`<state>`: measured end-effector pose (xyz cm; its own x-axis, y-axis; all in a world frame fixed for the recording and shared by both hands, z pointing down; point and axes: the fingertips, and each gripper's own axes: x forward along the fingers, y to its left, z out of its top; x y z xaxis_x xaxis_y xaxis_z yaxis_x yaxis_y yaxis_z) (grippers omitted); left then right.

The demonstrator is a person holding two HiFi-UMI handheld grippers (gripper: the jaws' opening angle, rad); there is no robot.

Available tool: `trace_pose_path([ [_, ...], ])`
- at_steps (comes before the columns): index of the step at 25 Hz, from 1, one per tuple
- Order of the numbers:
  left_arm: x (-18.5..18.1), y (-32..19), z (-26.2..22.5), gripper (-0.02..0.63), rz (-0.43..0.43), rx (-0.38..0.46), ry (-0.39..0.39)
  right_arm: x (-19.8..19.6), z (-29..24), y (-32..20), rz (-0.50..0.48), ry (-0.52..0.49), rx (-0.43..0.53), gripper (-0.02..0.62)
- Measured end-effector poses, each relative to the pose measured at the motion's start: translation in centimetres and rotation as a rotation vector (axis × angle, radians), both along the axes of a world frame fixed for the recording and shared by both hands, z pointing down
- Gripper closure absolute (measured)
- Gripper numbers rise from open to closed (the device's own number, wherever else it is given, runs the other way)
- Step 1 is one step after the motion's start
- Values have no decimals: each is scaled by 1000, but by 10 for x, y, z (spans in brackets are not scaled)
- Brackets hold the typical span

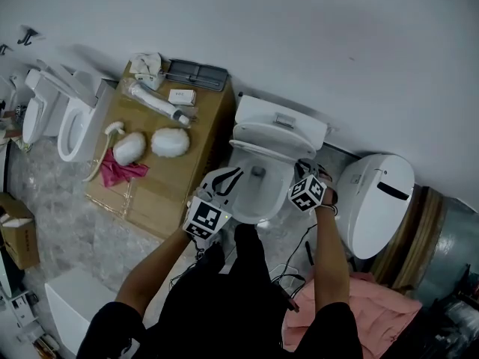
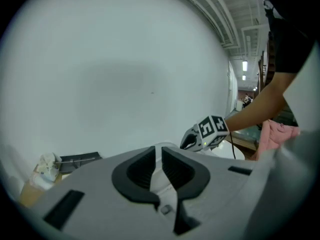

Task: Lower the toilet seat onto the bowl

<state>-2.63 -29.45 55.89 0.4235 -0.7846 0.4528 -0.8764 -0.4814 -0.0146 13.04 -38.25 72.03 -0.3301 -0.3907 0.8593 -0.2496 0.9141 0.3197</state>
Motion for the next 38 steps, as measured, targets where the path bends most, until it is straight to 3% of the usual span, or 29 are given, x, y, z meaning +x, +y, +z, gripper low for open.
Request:
trace_pose_path([
  [3, 8, -4, 42, 462, 114, -68, -70, 0, 3, 22, -46, 8, -24, 534],
  [8, 27, -8, 97, 451, 328, -89, -246, 2, 11, 62, -122, 9, -80, 532],
  [15, 41, 16, 174, 468, 598, -209, -488, 3, 26, 106, -200, 14, -144, 529],
  [18, 46, 37, 190, 518, 700, -246, -509, 3, 34, 125, -217, 6, -168, 528],
  [22, 49, 81, 212, 512, 822, -326, -484, 6, 56, 166, -264, -6, -256, 517],
  [26, 50, 132, 248, 488, 882, -384, -434, 7, 91, 214, -281, -4, -324, 497],
  [38, 53, 231, 373, 469, 1015, -418, -584, 12, 218, 307, -267, 81, -370, 448],
])
